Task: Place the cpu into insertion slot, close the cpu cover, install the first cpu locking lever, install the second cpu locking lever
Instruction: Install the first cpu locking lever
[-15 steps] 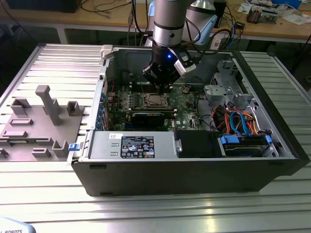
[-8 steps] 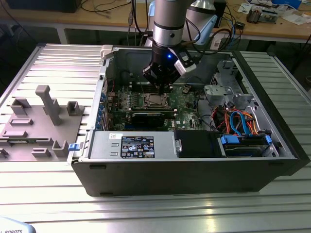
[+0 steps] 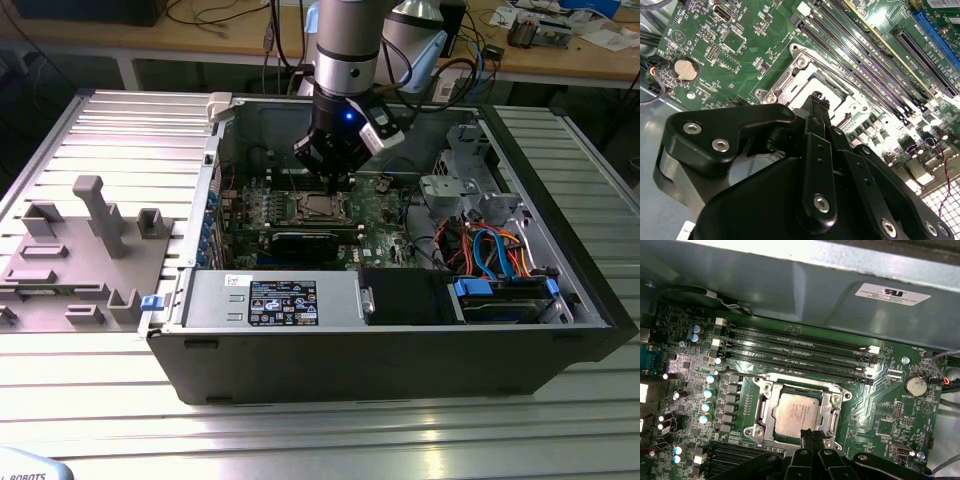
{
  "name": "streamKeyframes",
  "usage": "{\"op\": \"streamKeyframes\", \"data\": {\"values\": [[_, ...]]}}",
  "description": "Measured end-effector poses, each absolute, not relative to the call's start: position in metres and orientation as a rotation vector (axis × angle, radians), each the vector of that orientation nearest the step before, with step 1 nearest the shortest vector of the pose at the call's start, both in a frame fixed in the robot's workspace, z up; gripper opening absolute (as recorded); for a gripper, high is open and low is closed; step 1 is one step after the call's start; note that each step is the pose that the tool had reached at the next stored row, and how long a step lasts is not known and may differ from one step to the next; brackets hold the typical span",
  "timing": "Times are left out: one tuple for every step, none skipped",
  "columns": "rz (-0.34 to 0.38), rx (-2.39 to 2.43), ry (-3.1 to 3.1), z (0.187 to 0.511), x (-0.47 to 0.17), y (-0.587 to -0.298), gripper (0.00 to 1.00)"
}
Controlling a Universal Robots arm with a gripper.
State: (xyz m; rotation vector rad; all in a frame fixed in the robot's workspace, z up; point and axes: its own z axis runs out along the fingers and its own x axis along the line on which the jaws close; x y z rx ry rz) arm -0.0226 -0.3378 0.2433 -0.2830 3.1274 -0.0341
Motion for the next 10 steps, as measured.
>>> {"op": "streamKeyframes", "data": {"values": [[-0.034,-0.286,3.127,0.2433,-0.0225,-0.3378,0.11],[-0.034,-0.288,3.127,0.2433,-0.0226,-0.3378,0.11],[-0.034,-0.293,3.126,0.2433,-0.0226,-0.3378,0.11],[-0.034,-0.297,3.126,0.2433,-0.0225,-0.3378,0.11],[-0.034,-0.298,3.126,0.2433,-0.0226,-0.3378,0.11],[-0.034,-0.301,3.126,0.2433,-0.0226,-0.3378,0.11],[-0.034,-0.304,3.125,0.2433,-0.0226,-0.3378,0.11],[-0.034,-0.306,3.125,0.2433,-0.0226,-0.3378,0.11],[-0.034,-0.309,3.125,0.2433,-0.0226,-0.3378,0.11],[-0.034,-0.312,3.125,0.2433,-0.0226,-0.3378,0.11]]}}
